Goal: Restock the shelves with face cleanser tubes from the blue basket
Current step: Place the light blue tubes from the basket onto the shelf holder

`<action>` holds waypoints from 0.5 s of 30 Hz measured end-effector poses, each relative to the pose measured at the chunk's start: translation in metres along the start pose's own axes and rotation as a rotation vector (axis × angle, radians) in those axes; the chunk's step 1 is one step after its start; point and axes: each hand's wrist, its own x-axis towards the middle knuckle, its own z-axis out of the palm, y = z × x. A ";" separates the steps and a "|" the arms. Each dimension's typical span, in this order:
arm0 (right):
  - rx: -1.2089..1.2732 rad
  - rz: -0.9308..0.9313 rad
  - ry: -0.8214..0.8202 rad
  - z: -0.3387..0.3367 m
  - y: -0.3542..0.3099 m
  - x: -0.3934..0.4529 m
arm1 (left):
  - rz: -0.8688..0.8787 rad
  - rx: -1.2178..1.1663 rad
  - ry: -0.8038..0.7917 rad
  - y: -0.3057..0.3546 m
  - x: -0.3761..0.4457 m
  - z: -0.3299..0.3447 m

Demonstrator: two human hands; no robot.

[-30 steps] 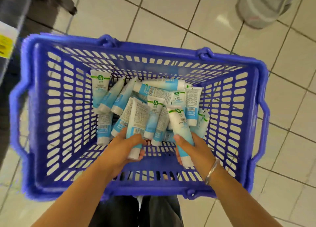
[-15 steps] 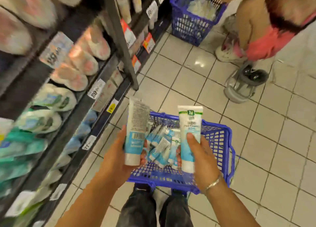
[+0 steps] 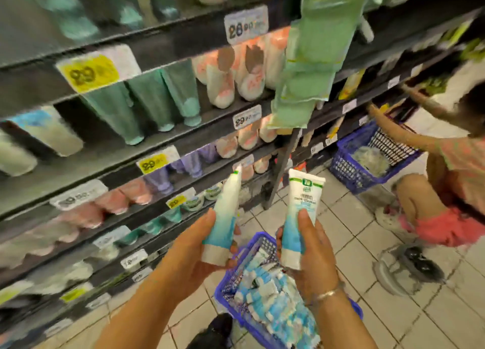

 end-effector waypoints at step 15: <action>-0.219 0.000 -0.696 0.107 -0.044 -0.143 | 0.702 -0.342 0.413 -0.006 -0.224 -0.013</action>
